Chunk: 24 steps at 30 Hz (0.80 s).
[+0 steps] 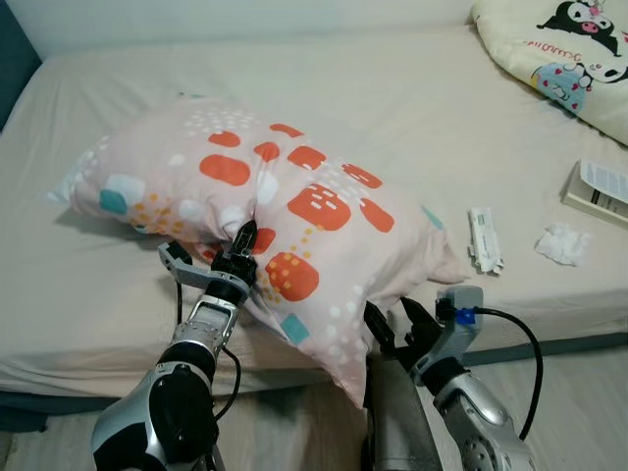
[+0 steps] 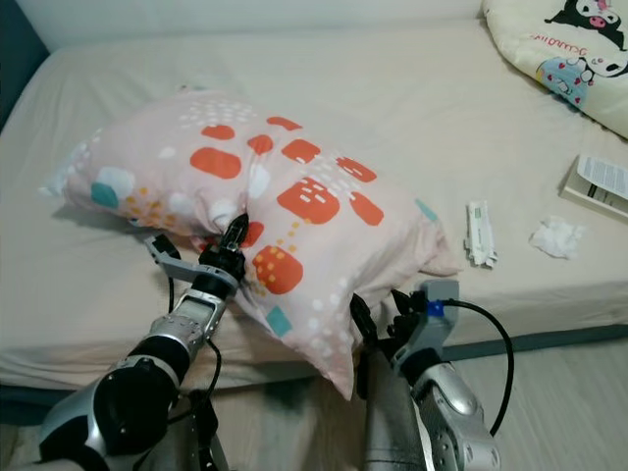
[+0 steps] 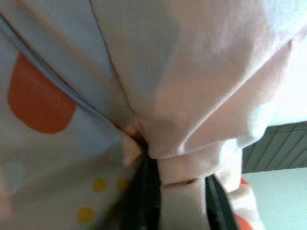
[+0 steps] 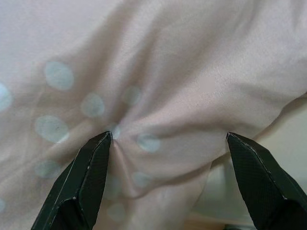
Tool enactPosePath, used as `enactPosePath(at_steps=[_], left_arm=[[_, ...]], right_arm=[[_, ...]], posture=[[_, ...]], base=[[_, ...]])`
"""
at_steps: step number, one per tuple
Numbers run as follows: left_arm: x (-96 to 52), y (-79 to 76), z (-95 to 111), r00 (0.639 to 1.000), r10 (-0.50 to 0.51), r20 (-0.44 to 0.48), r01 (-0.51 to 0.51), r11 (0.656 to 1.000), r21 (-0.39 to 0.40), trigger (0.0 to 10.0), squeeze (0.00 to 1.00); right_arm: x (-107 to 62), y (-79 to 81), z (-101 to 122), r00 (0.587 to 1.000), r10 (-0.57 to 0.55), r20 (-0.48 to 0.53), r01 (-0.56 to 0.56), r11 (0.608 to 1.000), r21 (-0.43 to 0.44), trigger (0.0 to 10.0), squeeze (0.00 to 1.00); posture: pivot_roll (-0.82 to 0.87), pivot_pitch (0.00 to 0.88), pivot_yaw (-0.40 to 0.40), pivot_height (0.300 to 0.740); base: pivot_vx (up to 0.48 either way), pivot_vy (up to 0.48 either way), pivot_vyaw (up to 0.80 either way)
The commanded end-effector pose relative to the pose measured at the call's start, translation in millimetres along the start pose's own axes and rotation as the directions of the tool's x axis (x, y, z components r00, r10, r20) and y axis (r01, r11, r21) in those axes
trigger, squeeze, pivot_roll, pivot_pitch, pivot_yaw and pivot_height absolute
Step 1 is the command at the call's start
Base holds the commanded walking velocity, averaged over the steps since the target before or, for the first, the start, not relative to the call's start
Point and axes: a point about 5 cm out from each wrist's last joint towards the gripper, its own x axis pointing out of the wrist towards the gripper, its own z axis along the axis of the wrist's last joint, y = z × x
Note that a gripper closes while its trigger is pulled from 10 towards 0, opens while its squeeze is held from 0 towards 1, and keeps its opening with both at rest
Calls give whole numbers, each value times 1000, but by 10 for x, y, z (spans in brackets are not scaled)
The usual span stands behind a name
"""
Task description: Clean up the room
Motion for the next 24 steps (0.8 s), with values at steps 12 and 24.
enactPosePath(at_steps=[12,24], left_arm=[[10,-49,-323,996,-45,-79,42,998,-42,0,0],[107,-227,-256,970,-172,-169,199,968,156,0,0]], right_arm=[[104,41,-144,999,-8,-36,8,1000,8,10000,0],[264,117,-352,995,19,-101,-18,1000,17,10000,0]], posture=[[-279,185,75,510],[-202,110,73,525]], base=[[0,0,0],[0,0,0]])
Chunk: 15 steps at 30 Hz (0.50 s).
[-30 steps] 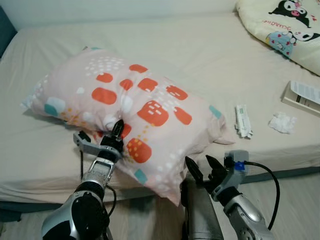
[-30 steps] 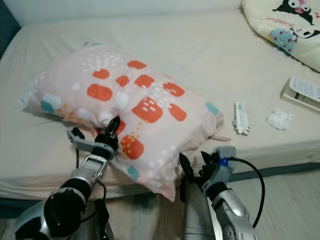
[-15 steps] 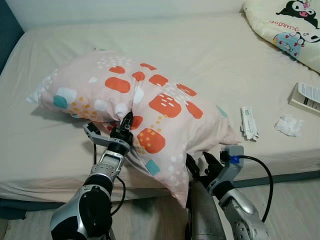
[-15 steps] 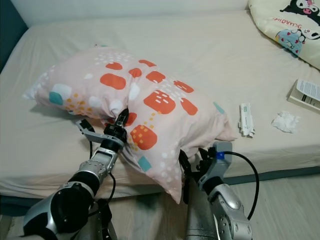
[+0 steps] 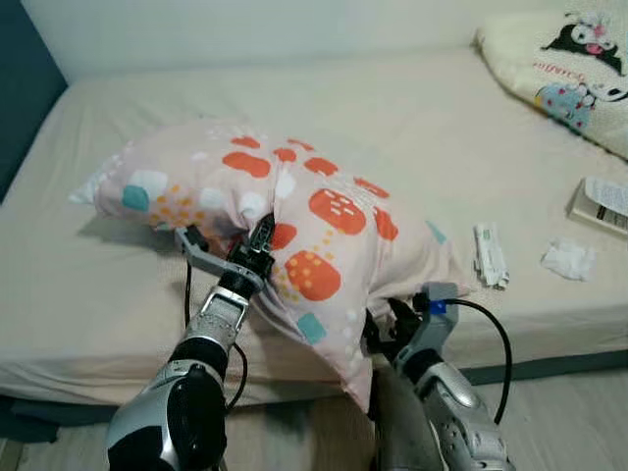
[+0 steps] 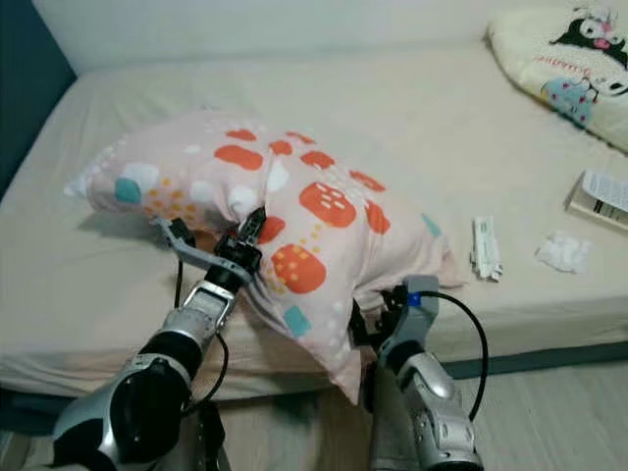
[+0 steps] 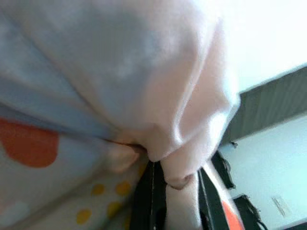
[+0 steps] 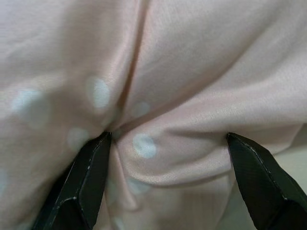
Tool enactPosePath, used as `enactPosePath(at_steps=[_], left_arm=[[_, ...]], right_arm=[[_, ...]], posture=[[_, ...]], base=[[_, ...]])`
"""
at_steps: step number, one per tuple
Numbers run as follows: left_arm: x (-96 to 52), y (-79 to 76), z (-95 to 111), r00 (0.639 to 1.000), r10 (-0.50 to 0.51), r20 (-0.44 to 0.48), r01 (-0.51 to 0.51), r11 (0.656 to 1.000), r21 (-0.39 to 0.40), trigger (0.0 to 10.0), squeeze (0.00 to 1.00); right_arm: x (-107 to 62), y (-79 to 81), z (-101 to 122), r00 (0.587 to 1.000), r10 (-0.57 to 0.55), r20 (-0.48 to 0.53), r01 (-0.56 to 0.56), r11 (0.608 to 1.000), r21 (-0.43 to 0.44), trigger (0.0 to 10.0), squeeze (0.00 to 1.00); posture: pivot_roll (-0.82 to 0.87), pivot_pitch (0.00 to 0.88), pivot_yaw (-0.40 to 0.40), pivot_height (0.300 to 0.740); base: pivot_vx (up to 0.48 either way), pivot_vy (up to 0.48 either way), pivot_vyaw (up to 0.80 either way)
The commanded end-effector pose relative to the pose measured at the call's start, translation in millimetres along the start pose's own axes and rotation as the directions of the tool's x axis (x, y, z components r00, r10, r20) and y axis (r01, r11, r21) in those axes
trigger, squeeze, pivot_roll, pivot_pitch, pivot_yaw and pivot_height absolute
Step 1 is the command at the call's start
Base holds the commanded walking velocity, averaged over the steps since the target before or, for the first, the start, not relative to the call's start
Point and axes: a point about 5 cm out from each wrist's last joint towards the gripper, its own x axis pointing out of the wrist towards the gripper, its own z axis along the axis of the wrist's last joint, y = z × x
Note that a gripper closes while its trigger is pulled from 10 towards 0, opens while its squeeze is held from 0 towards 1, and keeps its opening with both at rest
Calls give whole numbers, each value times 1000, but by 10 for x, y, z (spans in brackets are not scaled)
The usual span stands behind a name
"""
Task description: Clean up the room
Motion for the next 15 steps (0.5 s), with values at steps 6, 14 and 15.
enactPosePath(at_steps=[6,14,15], left_arm=[[-43,-111,-134,983,-143,-113,150,987,64,0,0],[-159,66,-95,984,20,-179,19,977,214,6353,0],[-176,82,-101,982,33,-185,10,974,224,9059,0]], right_arm=[[89,141,-168,996,65,-64,-64,998,14,10000,0],[169,171,-175,993,97,-70,-97,995,2,10000,0],[171,172,-177,993,99,-70,-99,995,2,10000,0]], posture=[[-166,81,55,550],[-157,64,50,575],[-158,63,50,580]], base=[[0,0,0],[0,0,0],[0,0,0]])
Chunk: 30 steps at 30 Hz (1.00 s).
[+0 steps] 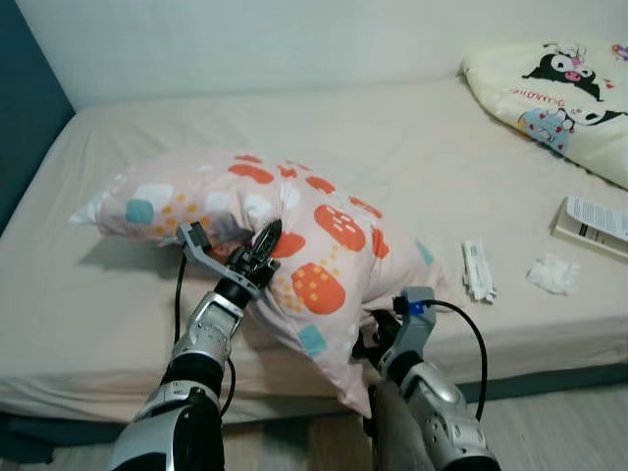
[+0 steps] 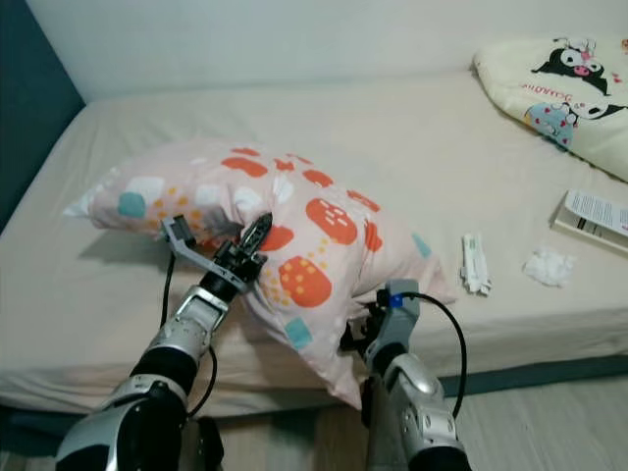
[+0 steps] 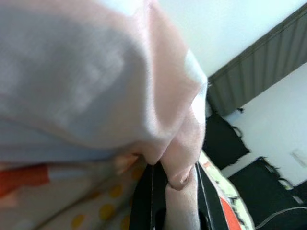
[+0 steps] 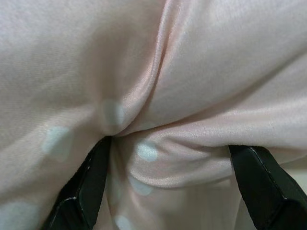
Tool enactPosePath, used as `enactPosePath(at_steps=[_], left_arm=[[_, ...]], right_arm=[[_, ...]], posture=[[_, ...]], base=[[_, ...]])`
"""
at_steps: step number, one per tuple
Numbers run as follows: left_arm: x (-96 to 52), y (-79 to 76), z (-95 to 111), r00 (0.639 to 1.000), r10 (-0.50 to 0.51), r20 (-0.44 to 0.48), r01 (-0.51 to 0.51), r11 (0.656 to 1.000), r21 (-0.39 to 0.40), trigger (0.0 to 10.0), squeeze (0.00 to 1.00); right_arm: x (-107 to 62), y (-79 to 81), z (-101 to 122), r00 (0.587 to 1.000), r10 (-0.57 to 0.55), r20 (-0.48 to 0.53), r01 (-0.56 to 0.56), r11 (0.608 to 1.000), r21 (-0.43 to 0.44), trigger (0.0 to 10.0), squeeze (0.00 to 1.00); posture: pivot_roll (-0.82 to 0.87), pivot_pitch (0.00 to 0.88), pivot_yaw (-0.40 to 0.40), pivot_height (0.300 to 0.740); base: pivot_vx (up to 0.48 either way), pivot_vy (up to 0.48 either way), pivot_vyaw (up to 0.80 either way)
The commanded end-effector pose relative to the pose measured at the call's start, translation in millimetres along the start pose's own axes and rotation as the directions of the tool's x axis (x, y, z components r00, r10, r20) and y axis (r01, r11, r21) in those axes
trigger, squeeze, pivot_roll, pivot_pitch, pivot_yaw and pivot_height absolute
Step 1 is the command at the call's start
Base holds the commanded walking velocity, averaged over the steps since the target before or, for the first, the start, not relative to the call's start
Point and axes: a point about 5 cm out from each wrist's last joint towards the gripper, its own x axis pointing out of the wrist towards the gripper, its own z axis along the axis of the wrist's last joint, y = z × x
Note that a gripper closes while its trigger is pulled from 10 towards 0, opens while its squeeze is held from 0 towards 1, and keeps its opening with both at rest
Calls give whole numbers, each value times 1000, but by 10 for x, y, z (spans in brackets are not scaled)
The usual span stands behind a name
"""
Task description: Clean up the room
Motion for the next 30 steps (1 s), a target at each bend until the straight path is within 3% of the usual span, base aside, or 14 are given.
enactPosePath(at_steps=[1,2,3,10,17,23,26,30], left_arm=[[-21,1,-122,997,5,-75,-5,1000,7,9059,0],[-36,5,-128,997,11,-81,-10,1000,13,9059,0],[-45,3,-146,996,14,-89,-13,1000,13,10000,0],[-45,-32,-203,994,3,-108,-2,1000,8,10000,0],[32,-129,-224,994,-41,-105,42,999,8,10000,0],[137,-239,-140,991,-102,-82,104,994,21,10000,0],[247,-349,-13,987,-150,-58,153,987,55,10000,0],[291,-394,53,986,-161,-51,165,982,90,10000,0]], right_arm=[[63,136,-6,998,66,1,-66,998,-21,10000,0],[67,135,-10,998,68,3,-67,997,-22,10000,0],[67,132,-16,998,68,4,-68,997,-23,10000,0],[63,130,-15,997,70,15,-70,997,-23,10000,0],[104,158,146,991,111,79,-107,993,-52,10000,0],[144,204,318,980,153,130,-143,986,-83,10000,0],[180,255,441,969,187,162,-172,980,-105,10000,0],[202,293,474,964,210,166,-192,974,-120,10000,0]], posture=[[-158,63,50,580],[-158,63,50,585],[-160,61,52,590],[-163,60,55,605],[-167,58,61,625],[-161,57,57,640],[-156,54,53,655],[-155,48,49,670]], base=[[0,0,0],[0,0,0],[0,0,0],[0,0,0],[0,0,0],[0,0,0],[0,0,0],[0,0,0]])
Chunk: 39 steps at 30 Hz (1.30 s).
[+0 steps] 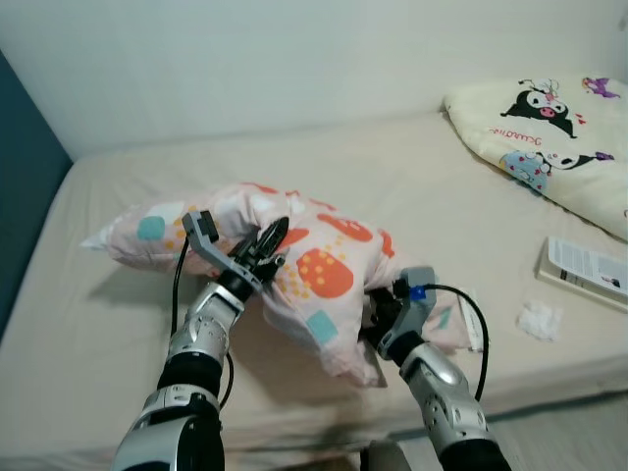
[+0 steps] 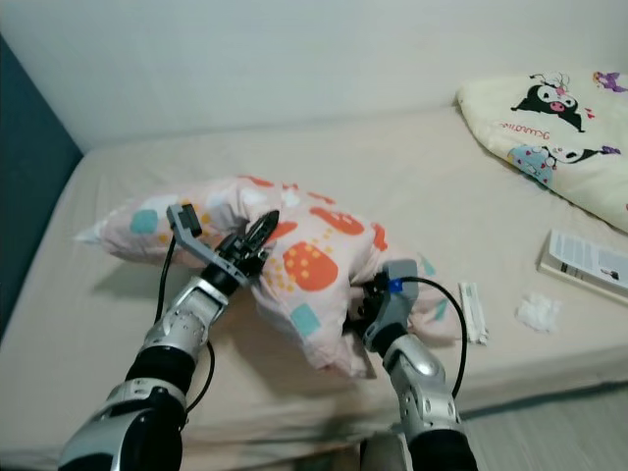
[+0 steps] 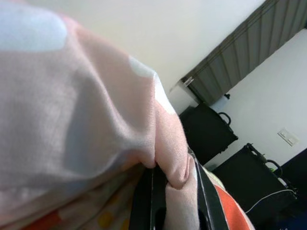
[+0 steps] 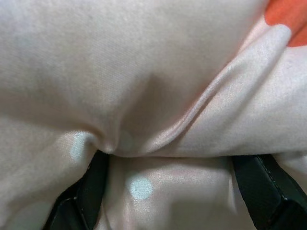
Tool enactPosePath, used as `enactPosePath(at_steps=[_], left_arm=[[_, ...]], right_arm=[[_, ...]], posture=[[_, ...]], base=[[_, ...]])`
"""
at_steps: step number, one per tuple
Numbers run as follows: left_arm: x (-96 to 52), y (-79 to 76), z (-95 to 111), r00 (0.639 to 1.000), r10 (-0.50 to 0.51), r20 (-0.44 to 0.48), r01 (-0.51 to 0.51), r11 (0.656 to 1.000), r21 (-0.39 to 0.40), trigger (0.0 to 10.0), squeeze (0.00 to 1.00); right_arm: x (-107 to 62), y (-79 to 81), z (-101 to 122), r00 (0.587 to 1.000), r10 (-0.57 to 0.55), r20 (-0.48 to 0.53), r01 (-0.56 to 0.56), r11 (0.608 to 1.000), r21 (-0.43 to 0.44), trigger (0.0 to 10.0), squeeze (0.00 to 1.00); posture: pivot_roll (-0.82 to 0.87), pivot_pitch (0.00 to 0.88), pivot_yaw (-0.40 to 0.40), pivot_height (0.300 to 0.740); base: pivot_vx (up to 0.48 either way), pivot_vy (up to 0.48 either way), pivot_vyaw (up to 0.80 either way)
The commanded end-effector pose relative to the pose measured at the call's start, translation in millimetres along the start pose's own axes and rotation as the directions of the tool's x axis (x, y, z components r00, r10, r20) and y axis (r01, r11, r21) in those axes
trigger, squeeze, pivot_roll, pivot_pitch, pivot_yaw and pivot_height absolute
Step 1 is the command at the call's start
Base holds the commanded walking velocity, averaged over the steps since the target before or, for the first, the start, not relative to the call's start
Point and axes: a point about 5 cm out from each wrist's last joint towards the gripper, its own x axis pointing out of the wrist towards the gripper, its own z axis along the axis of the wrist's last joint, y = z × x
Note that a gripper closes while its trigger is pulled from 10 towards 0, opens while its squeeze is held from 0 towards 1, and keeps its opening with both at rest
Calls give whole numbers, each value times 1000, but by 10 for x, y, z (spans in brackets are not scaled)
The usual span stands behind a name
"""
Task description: Clean up the room
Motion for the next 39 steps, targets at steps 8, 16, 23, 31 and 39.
enactPosePath(at_steps=[8,16,23,31,39], left_arm=[[124,-150,-35,997,-65,-50,66,997,36,10000,0],[111,-122,-60,995,-22,-96,30,997,76,10000,0],[1,-5,-158,987,65,-145,-50,993,106,10000,0],[-89,81,-225,977,138,-165,-120,986,113,10000,0],[-69,79,-205,977,145,-155,-127,984,124,10000,0]], right_arm=[[128,211,111,992,113,51,-112,993,-23,10000,0],[143,281,45,991,135,21,-134,990,-39,10000,0],[134,278,4,992,127,6,-127,991,-48,10000,0],[125,274,-21,993,120,0,-120,991,-56,10000,0],[109,291,16,988,150,29,-146,984,-100,10000,0]], posture=[[-155,46,46,695],[-147,42,44,730],[-143,47,46,740],[-141,49,38,740],[-141,49,38,740]], base=[[0,0,0],[0,0,0],[0,0,0],[0,158,0],[0,417,190]])
